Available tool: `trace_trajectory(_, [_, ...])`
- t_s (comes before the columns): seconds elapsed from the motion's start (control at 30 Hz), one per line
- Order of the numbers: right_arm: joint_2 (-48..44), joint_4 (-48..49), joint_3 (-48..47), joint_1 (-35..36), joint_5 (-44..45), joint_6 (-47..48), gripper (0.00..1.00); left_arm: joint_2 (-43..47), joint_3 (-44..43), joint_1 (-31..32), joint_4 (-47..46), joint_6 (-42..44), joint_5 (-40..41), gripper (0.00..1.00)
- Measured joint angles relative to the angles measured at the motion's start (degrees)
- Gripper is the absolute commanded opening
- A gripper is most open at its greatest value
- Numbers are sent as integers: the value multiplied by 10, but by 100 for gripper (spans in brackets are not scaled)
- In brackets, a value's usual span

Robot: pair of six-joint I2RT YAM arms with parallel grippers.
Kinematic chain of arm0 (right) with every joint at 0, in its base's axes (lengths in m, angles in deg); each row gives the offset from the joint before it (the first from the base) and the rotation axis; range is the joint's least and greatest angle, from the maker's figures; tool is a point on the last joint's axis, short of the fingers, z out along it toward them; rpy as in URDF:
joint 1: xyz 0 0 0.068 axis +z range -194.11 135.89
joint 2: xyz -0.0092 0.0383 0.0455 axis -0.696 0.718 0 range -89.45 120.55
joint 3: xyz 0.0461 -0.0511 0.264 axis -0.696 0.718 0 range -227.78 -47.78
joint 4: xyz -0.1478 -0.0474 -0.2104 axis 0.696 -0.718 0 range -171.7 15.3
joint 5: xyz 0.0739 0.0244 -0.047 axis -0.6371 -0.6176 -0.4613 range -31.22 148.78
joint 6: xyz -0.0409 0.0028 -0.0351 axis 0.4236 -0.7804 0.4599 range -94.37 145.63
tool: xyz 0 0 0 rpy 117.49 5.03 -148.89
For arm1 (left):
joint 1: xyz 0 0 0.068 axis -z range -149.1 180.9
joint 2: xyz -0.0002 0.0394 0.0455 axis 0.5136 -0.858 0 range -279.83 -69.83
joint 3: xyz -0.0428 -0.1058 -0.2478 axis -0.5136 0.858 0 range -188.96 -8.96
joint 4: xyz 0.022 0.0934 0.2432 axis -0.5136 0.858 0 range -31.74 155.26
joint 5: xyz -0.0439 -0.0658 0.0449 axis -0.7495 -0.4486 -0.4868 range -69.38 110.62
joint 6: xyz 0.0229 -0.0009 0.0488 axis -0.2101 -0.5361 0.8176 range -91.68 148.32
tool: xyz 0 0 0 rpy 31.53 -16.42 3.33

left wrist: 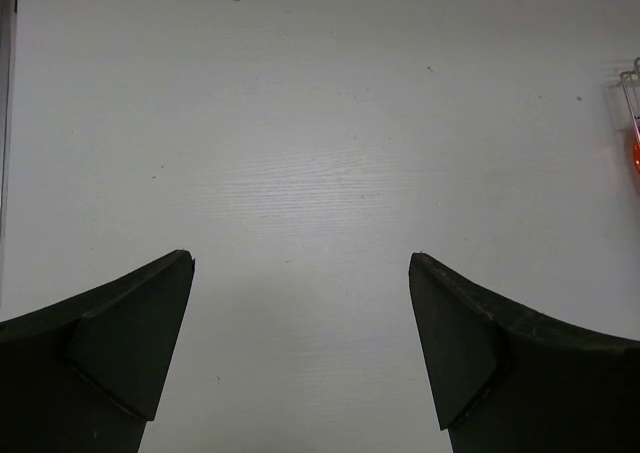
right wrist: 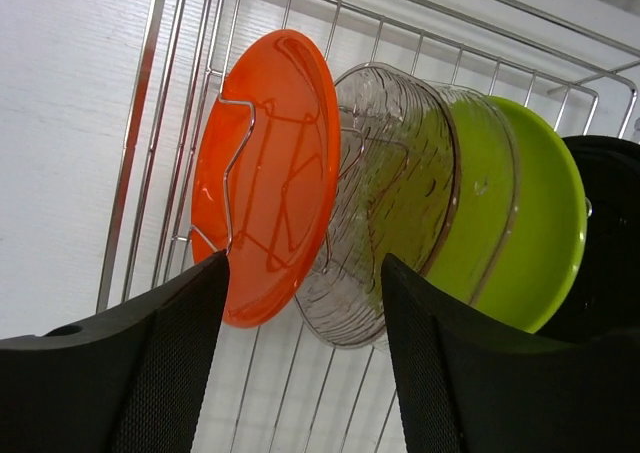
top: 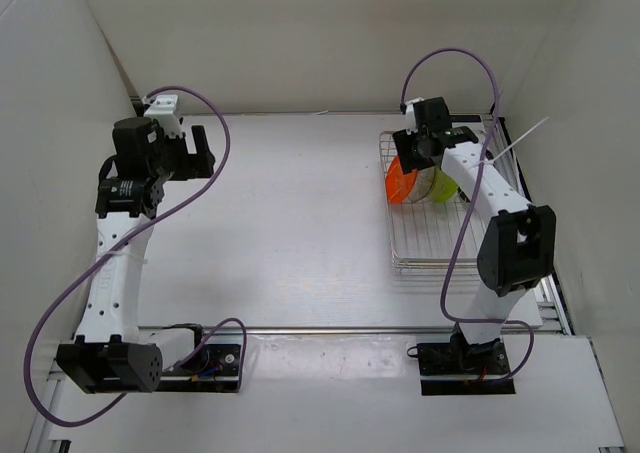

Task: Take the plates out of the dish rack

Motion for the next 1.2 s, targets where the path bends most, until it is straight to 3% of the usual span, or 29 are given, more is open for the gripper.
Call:
trace_trajectory(0.1, [17, 2, -1, 1, 6, 3, 62, 15, 8, 0, -4, 1, 6, 100])
trace_trajectory(0.13, [23, 2, -2, 1, 8, 3, 54, 19, 11, 0, -9, 2, 8, 100])
trace_trajectory(0.2, [35, 2, -3, 1, 10, 3, 53, 24, 19, 0, -13, 4, 13, 100])
trace_trajectory(0.27, [45, 3, -3, 3, 14, 3, 43, 26, 25, 0, -17, 4, 16, 100])
trace_trajectory(0.67, [59, 4, -8, 19, 58, 3, 35, 42, 54, 0, -28, 11, 28, 100])
trace_trajectory(0.77, [59, 3, -9, 23, 71, 1, 30, 45, 56, 0, -30, 11, 29, 100])
trace_trajectory(0.97, [59, 15, -16, 24, 99, -17, 10, 49, 60, 0, -32, 13, 29, 100])
trace_trajectory(1.2, [59, 16, -19, 30, 120, -31, 7, 54, 60, 0, -32, 13, 31, 100])
